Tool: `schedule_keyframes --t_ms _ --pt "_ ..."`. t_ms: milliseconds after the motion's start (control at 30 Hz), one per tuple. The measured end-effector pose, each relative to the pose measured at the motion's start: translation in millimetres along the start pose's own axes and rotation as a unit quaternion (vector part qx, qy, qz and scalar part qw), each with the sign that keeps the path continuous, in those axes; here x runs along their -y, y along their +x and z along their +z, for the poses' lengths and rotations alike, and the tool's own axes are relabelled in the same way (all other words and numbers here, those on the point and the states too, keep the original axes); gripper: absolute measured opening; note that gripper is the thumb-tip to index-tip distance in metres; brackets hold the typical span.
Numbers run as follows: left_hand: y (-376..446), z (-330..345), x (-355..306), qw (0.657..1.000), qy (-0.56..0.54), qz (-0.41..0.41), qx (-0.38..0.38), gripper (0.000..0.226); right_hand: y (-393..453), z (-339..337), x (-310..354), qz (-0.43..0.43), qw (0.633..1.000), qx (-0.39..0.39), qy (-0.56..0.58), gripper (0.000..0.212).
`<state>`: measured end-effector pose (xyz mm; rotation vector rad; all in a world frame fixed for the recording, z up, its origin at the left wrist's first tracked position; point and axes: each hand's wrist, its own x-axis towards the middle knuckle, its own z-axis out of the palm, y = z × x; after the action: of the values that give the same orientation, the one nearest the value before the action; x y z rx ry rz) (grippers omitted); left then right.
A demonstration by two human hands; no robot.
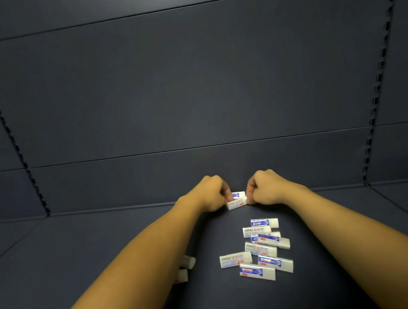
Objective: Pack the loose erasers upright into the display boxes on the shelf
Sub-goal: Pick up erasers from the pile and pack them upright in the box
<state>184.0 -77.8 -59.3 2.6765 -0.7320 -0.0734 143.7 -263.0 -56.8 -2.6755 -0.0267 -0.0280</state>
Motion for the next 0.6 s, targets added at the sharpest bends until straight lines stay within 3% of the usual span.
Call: schedule_keyframes --t_ms 233,367,467,600 --pt "1.2 -2.5 10.0 0.999 -0.018 0.019 -0.033 0.034 4.8 2.0 2.2 0.019 0.999 0.013 0.032 0.009" --pt "0.0 -3.3 11.4 0.999 0.010 0.035 -0.031 0.049 3.1 1.0 0.1 0.017 0.999 -0.006 0.039 0.006" --pt "2.4 0.7 9.9 0.998 0.037 0.042 -0.017 0.050 0.3 -0.2 -0.9 -0.017 0.999 -0.014 0.040 0.009" --pt "4.3 4.2 5.1 0.997 0.062 0.050 -0.011 0.039 -6.4 -3.7 1.0 -0.084 0.995 0.034 0.033 0.020"
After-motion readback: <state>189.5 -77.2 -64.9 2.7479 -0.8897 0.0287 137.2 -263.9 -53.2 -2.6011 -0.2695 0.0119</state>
